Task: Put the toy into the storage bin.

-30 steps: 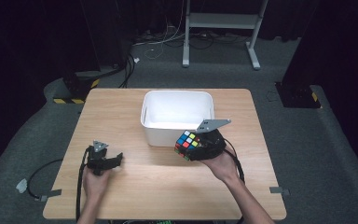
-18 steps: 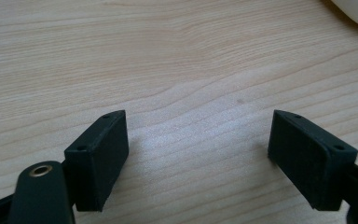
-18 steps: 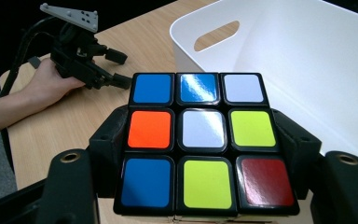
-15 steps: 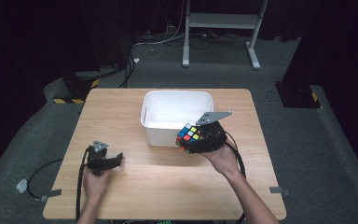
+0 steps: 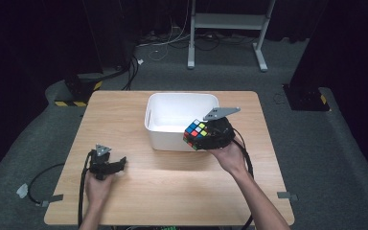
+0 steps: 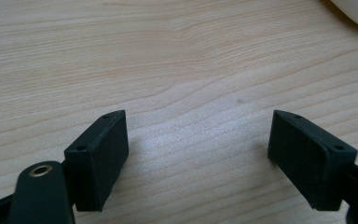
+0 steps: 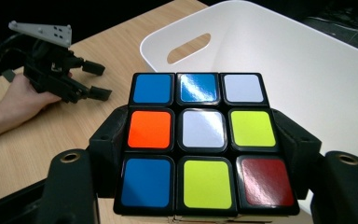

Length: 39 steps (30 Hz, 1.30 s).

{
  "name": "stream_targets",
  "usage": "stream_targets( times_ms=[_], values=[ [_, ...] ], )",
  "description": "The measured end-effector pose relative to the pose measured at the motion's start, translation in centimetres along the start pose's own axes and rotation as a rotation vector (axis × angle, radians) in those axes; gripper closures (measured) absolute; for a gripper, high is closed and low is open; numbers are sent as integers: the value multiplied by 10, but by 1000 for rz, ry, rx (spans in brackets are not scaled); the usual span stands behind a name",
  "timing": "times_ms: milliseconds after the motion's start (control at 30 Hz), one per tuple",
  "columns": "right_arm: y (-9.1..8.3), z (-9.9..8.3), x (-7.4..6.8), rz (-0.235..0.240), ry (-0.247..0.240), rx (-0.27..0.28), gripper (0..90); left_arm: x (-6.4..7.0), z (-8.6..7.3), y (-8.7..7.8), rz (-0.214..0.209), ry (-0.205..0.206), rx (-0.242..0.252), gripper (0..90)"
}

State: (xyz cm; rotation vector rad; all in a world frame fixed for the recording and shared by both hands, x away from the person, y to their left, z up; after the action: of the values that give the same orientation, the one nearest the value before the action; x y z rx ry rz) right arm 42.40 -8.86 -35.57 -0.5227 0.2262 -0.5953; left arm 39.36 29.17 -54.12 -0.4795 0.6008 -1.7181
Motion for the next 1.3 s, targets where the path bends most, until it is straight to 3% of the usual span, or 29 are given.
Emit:
stream_targets(
  times_ms=[533, 1300],
  values=[
    [-3, 11, 11, -47, 9, 6, 337, 0, 0, 0, -1, -2, 0, 204],
    [13, 25, 35, -80, 34, 4, 337, 0, 0, 0, 3, 1, -2, 204]
  ],
)
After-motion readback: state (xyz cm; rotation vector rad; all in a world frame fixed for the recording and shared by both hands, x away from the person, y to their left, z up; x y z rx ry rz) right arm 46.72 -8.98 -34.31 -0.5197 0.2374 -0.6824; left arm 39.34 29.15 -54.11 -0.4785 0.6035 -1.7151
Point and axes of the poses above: each handheld gripper's, and its own axes: y roughly forward along the jaws, z roughly out of its top, x roughly to its right, the point moved 2 cm from there along y, roughly forward along the jaws, and after that the axes turned 4 degrees about x, right-handed, at the moved point
